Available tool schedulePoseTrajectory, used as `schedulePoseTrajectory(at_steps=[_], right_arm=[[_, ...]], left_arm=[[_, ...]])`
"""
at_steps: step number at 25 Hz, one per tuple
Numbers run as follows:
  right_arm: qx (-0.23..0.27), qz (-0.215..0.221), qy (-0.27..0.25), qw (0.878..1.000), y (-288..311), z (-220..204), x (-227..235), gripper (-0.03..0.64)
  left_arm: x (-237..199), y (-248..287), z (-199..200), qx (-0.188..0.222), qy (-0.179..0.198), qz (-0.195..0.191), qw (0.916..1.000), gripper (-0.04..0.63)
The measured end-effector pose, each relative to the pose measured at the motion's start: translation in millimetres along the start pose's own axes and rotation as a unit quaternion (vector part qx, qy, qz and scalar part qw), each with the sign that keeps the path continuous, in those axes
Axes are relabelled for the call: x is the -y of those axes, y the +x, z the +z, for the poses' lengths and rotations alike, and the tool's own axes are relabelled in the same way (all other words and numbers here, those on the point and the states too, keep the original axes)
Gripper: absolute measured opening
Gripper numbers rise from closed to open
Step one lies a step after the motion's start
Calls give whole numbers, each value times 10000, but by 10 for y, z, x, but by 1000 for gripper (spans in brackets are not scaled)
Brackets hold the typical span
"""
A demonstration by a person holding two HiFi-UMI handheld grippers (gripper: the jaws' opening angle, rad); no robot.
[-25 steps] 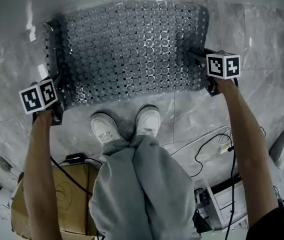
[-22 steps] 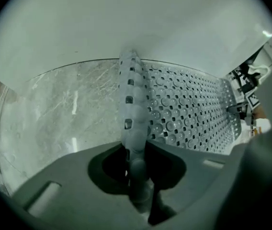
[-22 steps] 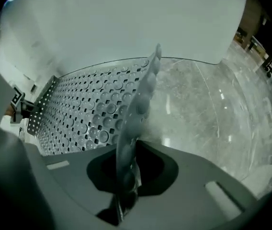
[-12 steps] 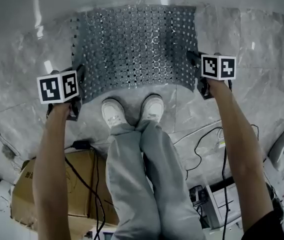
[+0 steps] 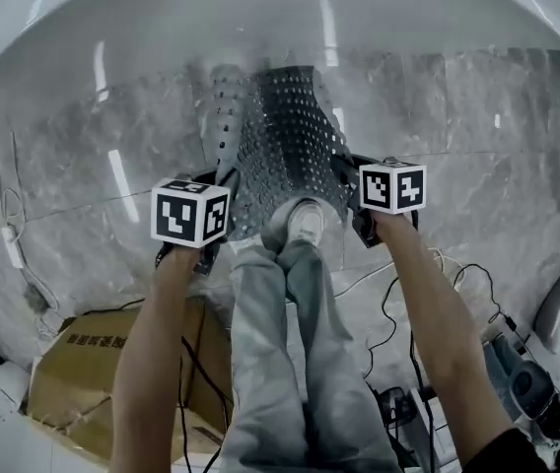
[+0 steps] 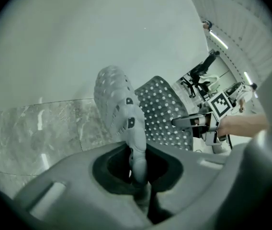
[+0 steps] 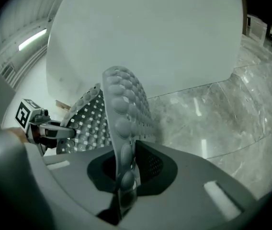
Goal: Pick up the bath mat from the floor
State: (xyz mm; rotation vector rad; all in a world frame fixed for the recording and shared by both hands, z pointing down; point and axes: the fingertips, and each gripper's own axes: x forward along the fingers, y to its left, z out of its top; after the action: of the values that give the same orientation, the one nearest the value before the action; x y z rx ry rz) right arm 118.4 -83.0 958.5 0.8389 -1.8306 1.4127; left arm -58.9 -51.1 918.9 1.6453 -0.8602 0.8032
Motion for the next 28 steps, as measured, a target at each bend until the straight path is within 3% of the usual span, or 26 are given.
schedulePoseTrajectory(at_steps=[5, 11, 20, 23, 28], right_arm=[[251, 342, 244, 9988, -493, -167, -732, 20], [616, 750, 499, 9940, -1111, -62, -1395, 20], [1018, 775, -311, 9913, -2629, 192, -2290, 20], [1352, 692, -631, 9864, -3085, 421, -2442, 20], [1850, 776, -1001, 9746, -3942, 857, -2724, 20]], left_arm=[[520, -627, -144, -39, 491, 143, 9987, 15], [1163, -1288, 32, 328, 433, 121, 9985, 14], [2355, -2620, 408, 1033, 571, 114, 9929, 15], [2609, -3008, 634, 1378, 707, 213, 9877, 14], [3059, -3744, 1068, 1984, 705, -101, 9775, 14]])
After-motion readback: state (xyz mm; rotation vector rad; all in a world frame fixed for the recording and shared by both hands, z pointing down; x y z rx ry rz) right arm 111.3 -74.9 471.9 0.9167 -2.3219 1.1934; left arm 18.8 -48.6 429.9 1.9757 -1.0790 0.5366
